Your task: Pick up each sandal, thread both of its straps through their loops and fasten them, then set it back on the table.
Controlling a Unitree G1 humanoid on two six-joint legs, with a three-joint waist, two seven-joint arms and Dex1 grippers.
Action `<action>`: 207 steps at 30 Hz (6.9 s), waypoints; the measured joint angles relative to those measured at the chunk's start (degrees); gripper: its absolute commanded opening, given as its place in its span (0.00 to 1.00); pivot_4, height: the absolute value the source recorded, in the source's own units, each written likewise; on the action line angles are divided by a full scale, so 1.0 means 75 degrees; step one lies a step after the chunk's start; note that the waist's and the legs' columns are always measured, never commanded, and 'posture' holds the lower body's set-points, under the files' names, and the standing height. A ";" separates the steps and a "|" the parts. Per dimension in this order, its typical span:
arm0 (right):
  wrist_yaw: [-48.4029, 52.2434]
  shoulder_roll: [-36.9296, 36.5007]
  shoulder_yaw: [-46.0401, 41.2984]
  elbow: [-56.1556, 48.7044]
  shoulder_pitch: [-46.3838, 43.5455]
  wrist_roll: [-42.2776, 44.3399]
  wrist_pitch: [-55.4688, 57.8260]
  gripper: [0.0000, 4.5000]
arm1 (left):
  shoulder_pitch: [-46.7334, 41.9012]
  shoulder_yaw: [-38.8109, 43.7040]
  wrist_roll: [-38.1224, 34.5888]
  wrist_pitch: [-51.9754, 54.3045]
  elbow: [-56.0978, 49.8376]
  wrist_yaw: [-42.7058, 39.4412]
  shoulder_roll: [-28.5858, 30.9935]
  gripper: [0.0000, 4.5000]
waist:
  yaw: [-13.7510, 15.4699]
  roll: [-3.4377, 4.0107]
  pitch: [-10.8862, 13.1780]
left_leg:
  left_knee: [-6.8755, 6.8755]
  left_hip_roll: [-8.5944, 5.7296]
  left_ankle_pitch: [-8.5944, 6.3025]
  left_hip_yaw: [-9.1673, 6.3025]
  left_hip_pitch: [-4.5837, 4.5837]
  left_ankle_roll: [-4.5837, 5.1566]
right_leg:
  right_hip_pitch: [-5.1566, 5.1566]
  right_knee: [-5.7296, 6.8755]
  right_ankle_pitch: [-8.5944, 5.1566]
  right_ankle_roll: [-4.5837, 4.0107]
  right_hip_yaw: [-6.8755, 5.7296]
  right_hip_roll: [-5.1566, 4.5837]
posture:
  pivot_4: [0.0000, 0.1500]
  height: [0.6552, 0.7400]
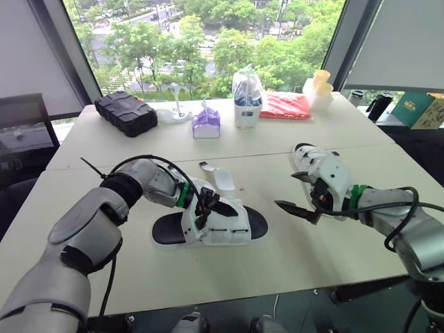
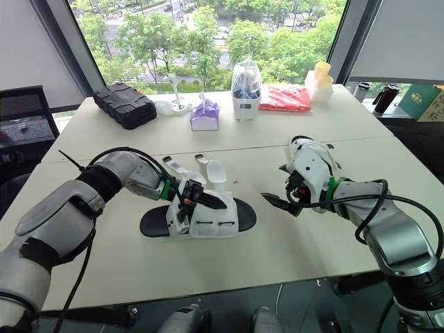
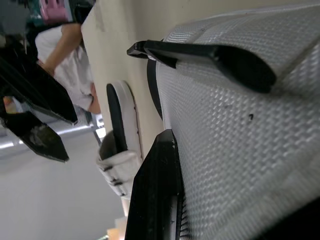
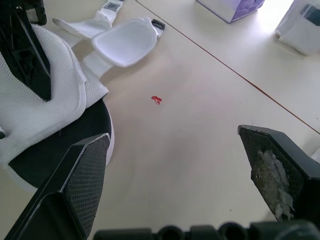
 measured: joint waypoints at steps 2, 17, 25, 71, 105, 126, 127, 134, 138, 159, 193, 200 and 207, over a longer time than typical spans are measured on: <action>-0.0035 0.0001 0.0001 0.0000 -0.0001 0.0000 0.0000 1.00 | -0.0098 -0.0313 0.0381 0.0230 0.0015 0.0725 -0.0048 0.01 | 0.0006 0.0001 0.0000 | 0.0005 0.0001 -0.0001 -0.0001 0.0000 0.0001 | 0.0002 0.0003 0.0000 0.0001 0.0000 0.0002 | 1.00 1.00; -0.0041 0.0015 0.0271 0.0015 -0.0161 -0.0001 -0.0001 1.00 | -0.0336 -0.0991 0.0727 0.1361 0.1262 0.2536 -0.0535 0.99 | 0.0021 -0.0001 -0.0002 | 0.0048 0.0000 -0.0008 -0.0003 -0.0002 0.0014 | 0.0015 0.0021 0.0003 0.0006 -0.0001 0.0002 | 1.00 1.00; 0.0193 0.0028 0.0592 0.0033 -0.0295 0.0008 -0.0049 1.00 | -0.0502 -0.1107 0.0200 -0.0321 0.1586 0.2061 -0.0127 1.00 | -0.0065 -0.0007 -0.0009 | 0.0048 0.0007 -0.0014 0.0002 0.0012 0.0017 | 0.0017 0.0029 0.0004 0.0008 0.0001 0.0001 | 1.00 1.00; 0.2431 0.2457 0.2885 0.4319 -0.0786 -0.1962 -0.5541 0.01 | -0.0568 1.0441 -1.0516 1.2383 0.6935 -1.4200 -0.0997 1.00 | -0.0474 -0.0022 -0.0013 | 0.0060 0.0005 -0.0018 0.0001 0.0055 0.0026 | 0.0023 0.0100 -0.0007 0.0023 0.0005 0.0014 | 1.00 1.00; 0.2890 0.2804 0.2929 0.5191 -0.1247 -0.2360 -0.6320 0.01 | 0.0614 1.1116 -1.2589 1.0158 0.3002 -0.5659 -0.1625 1.00 | -0.0579 -0.0034 -0.0027 | 0.0045 0.0006 -0.0014 -0.0006 0.0070 -0.0009 | 0.0022 0.0100 0.0003 0.0006 0.0019 0.0016 | 1.00 1.00; 0.2859 0.2887 0.2954 0.5167 -0.1273 -0.2474 -0.6317 0.01 | 0.1535 0.9916 -1.4378 1.8725 0.0014 -1.1575 -0.0176 1.00 | -0.0631 -0.0033 -0.0026 | 0.0039 0.0012 -0.0011 -0.0013 0.0072 -0.0016 | 0.0019 0.0100 0.0002 0.0005 0.0023 0.0022 | 1.00 1.00; 0.2858 0.2889 0.2956 0.5163 -0.1275 -0.2495 -0.6322 0.01 | 0.1605 0.9832 -1.4523 1.9026 -0.0392 -1.1738 -0.0067 1.00 | -0.0634 -0.0031 -0.0027 | 0.0038 0.0012 -0.0011 -0.0012 0.0072 -0.0017 | 0.0019 0.0100 0.0002 0.0005 0.0025 0.0021 | 1.00 1.00; 0.2881 0.2879 0.2948 0.5204 -0.1306 -0.2545 -0.6363 0.01 | 0.2709 0.8563 -1.5121 1.9677 -0.2640 -1.2807 0.0242 1.00 | -0.0608 -0.0029 -0.0028 | 0.0035 0.0012 -0.0008 -0.0014 0.0075 -0.0023 | 0.0022 0.0100 0.0002 0.0002 0.0030 0.0019 | 1.00 1.00; 0.2901 0.2879 0.2959 0.5257 -0.1342 -0.2561 -0.6426 0.01 | 0.2674 0.8344 -1.5148 1.9637 -0.2798 -1.2836 0.0079 1.00 | -0.0604 -0.0029 -0.0028 | 0.0035 0.0012 -0.0008 -0.0014 0.0075 -0.0023 | 0.0021 0.0099 0.0003 0.0000 0.0029 0.0019 | 1.00 1.00; 0.2878 0.2872 0.2980 0.5263 -0.1376 -0.2607 -0.6443 0.01 | 0.0977 1.0181 -1.5139 1.7201 0.1182 -1.0289 -0.1787 1.00 | -0.0594 -0.0031 -0.0028 | 0.0035 0.0009 -0.0007 -0.0012 0.0075 -0.0023 | 0.0022 0.0095 0.0003 0.0002 0.0027 0.0018 | 1.00 1.00; 0.2828 0.2871 0.2992 0.5198 -0.1370 -0.2693 -0.6438 0.00 | 0.0001 1.0898 -1.5126 1.5478 0.2408 -0.9699 -0.1739 0.72 | -0.0601 -0.0032 -0.0027 | 0.0035 0.0009 -0.0007 -0.0012 0.0074 -0.0023 | 0.0023 0.0094 0.0004 0.0002 0.0025 0.0019 | 1.00 1.00; 0.2827 0.2871 0.2997 0.5198 -0.1371 -0.2696 -0.6448 0.00 | -0.0005 1.0797 -1.5115 1.5697 0.2292 -1.0228 -0.1652 0.01 | -0.0604 -0.0032 -0.0027 | 0.0035 0.0009 -0.0007 -0.0012 0.0074 -0.0023 | 0.0023 0.0094 0.0003 0.0002 0.0024 0.0019 | 1.00 1.00; 0.2830 0.2873 0.3026 0.5203 -0.1398 -0.2710 -0.6465 0.00 | 0.0446 0.9854 -1.5085 1.6583 0.0656 -1.1705 -0.1496 0.01 | -0.0620 -0.0030 -0.0026 | 0.0032 0.0010 -0.0007 -0.0010 0.0074 -0.0023 | 0.0023 0.0093 0.0003 0.0002 0.0026 0.0019 | 1.00 1.00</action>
